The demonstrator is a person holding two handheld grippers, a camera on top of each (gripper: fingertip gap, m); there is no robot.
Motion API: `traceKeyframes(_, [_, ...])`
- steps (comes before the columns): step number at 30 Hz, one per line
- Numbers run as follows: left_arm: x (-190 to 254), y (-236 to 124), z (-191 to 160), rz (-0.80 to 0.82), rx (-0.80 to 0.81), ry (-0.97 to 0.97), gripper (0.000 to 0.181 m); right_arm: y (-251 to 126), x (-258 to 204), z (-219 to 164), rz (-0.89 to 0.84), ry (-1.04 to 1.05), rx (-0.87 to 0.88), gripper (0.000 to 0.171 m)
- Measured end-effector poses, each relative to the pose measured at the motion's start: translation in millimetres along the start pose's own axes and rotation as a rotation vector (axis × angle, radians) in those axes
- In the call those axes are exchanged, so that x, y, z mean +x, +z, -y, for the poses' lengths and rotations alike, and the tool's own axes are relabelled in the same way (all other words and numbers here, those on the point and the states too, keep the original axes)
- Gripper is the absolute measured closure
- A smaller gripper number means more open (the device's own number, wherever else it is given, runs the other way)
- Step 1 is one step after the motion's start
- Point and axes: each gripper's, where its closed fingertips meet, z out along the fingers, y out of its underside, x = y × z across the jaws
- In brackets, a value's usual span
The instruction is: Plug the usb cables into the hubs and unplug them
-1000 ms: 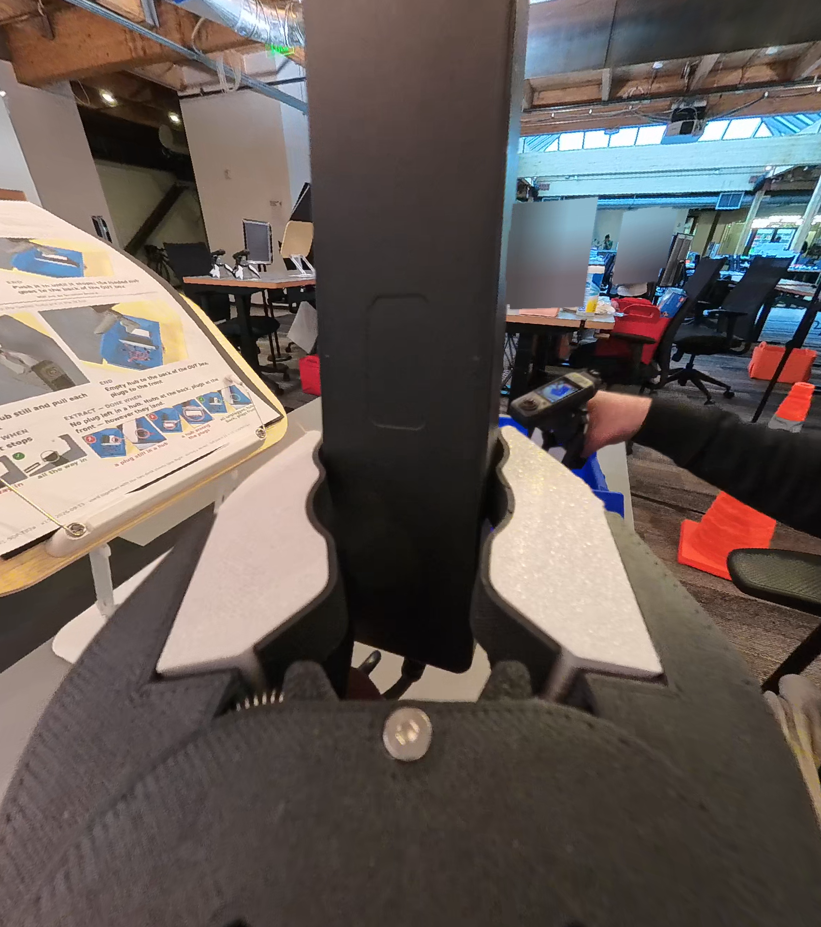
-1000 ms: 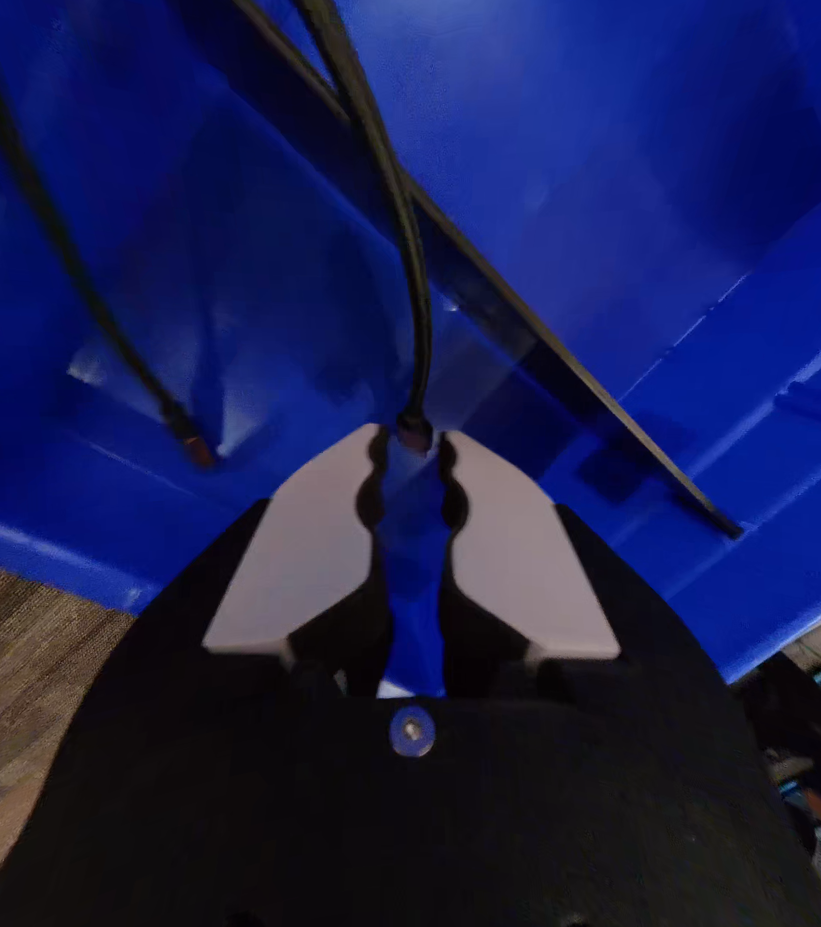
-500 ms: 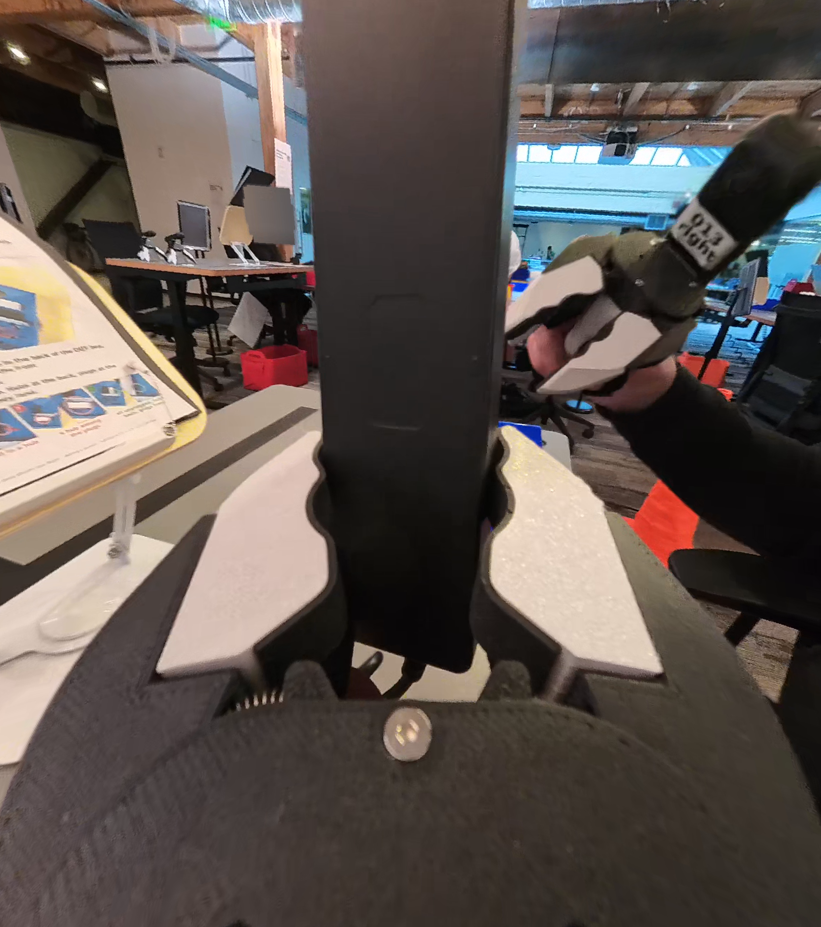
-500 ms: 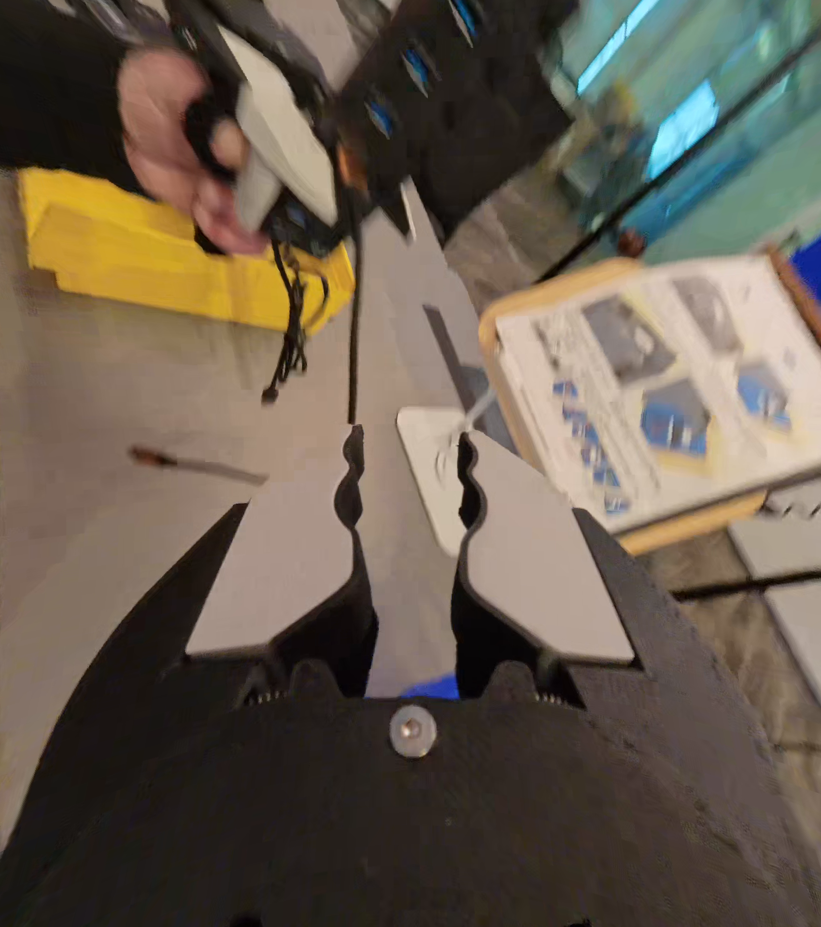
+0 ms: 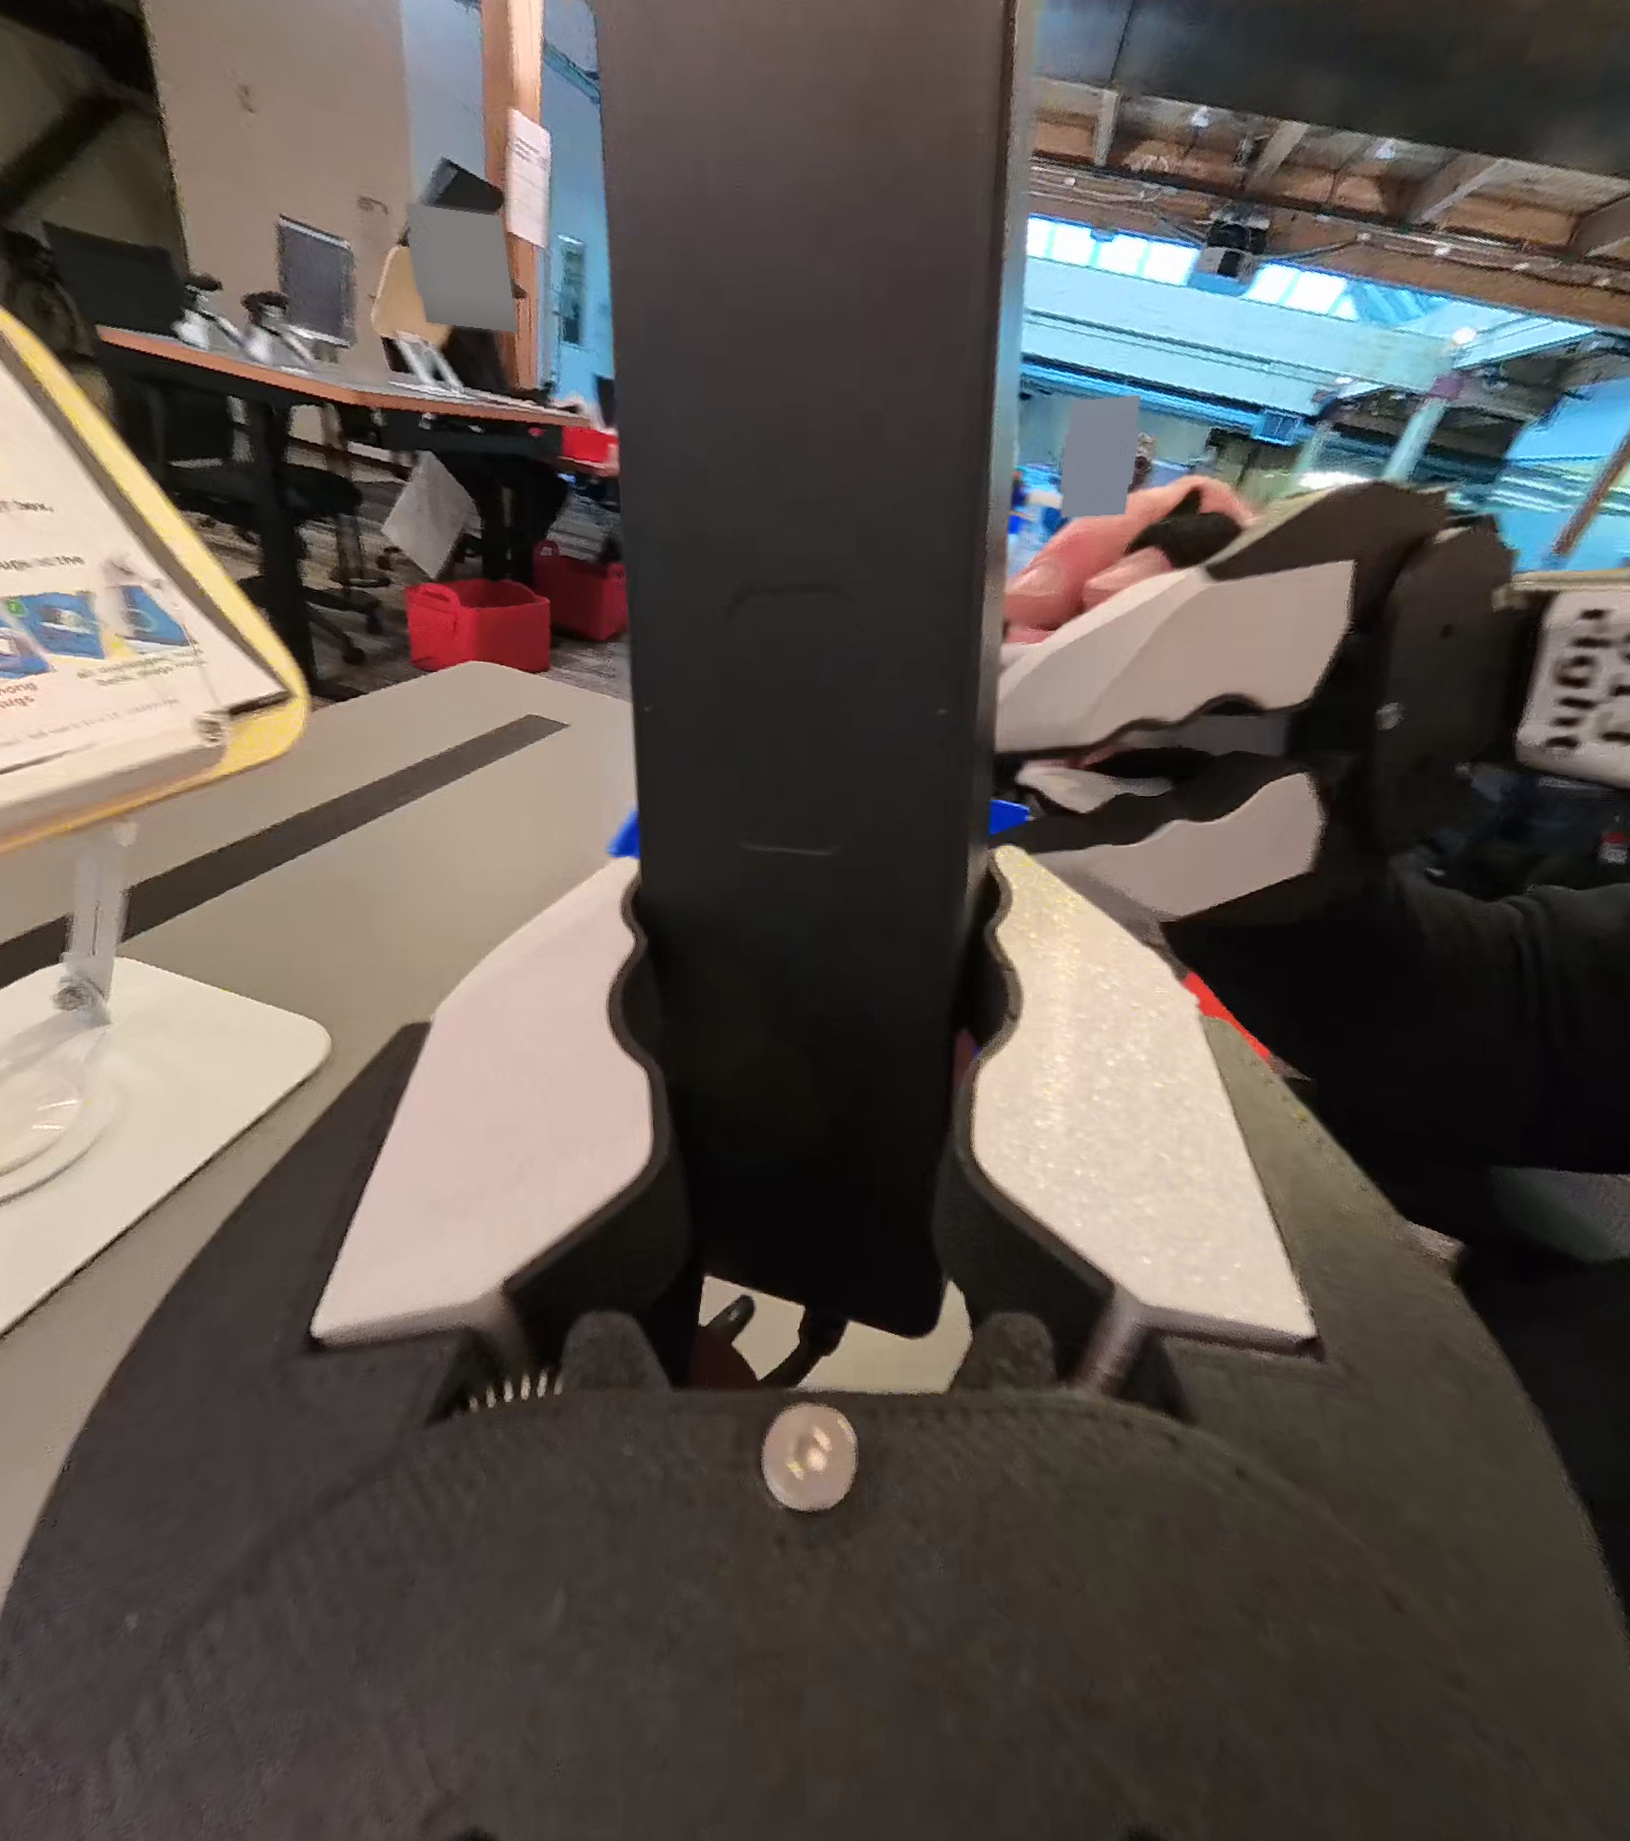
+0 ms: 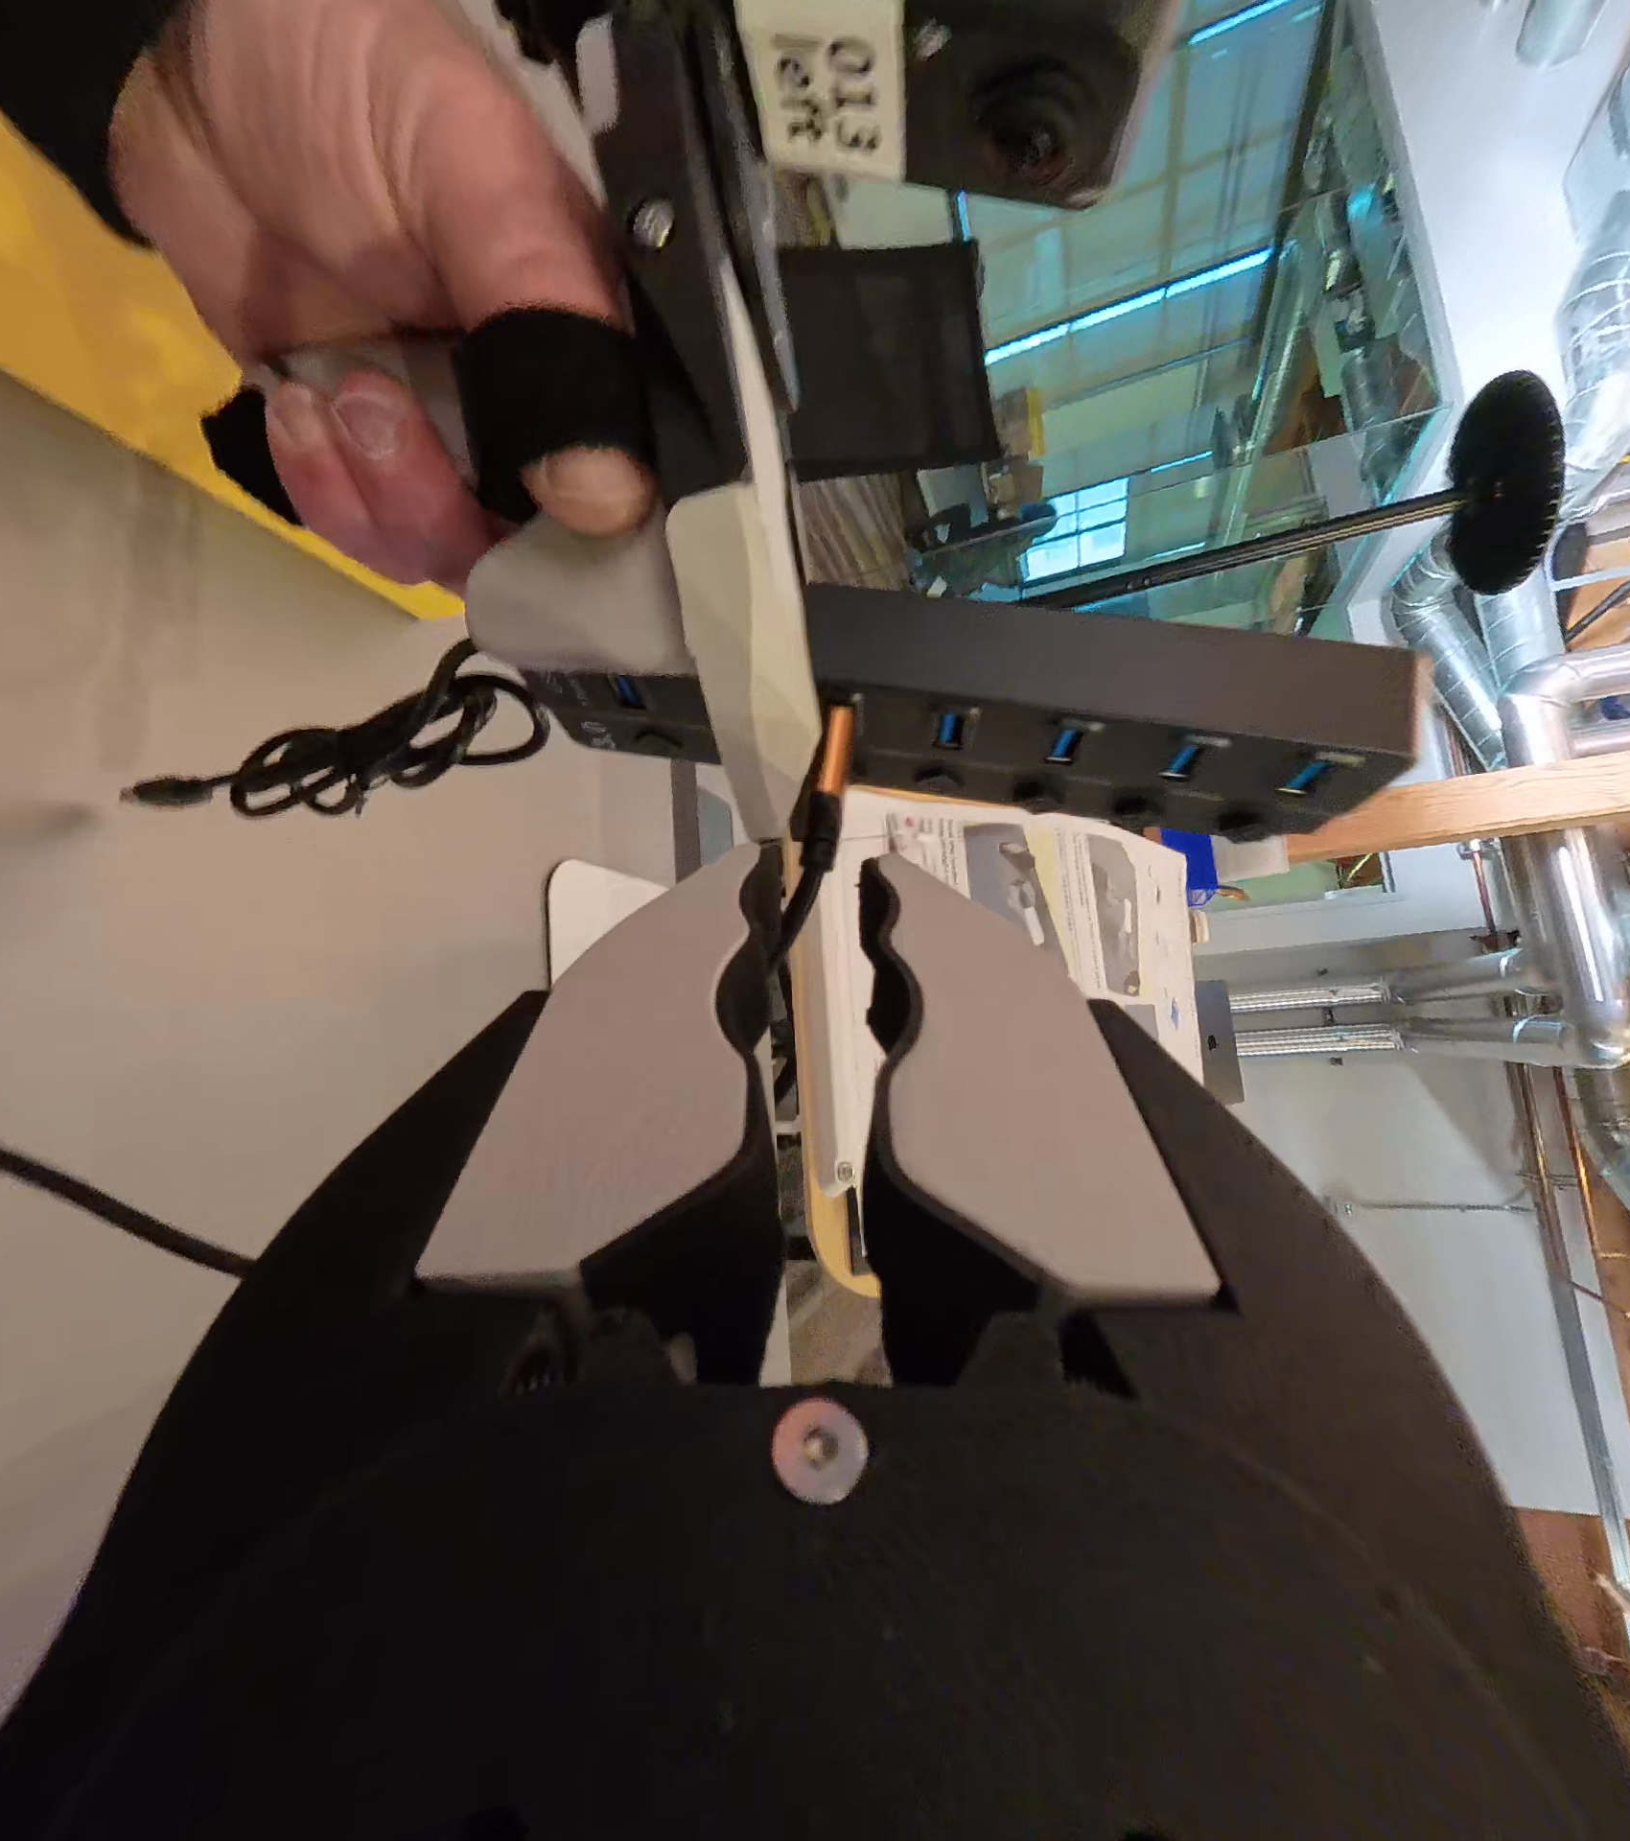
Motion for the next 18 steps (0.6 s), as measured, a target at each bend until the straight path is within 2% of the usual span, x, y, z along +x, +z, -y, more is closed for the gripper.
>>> traceKeyframes(1, [4, 1, -1, -0.022, -0.005, -0.004, 0.121, 2, -5, -3, 0.024, -0.013, -0.008, 0.158])
traceKeyframes(7, [13, 8, -7, -0.053, -0.032, 0.01, 0.121, -3, -5, -6, 0.033, 0.074, 0.029, 0.166])
traceKeyframes(12, [36, 7, -13, -0.223, -0.073, -0.025, 0.12, -15, 0, 0, 0.061, 0.121, 0.134, 0.166])
traceKeyframes(14, [38, 9, -19, -0.229, -0.094, -0.005, 0.12, -18, 2, 1, 0.067, 0.153, 0.167, 0.166])
traceKeyframes(18, [43, 16, -32, -0.244, -0.137, 0.008, 0.11, -19, 2, 4, 0.06, 0.183, 0.188, 0.166])
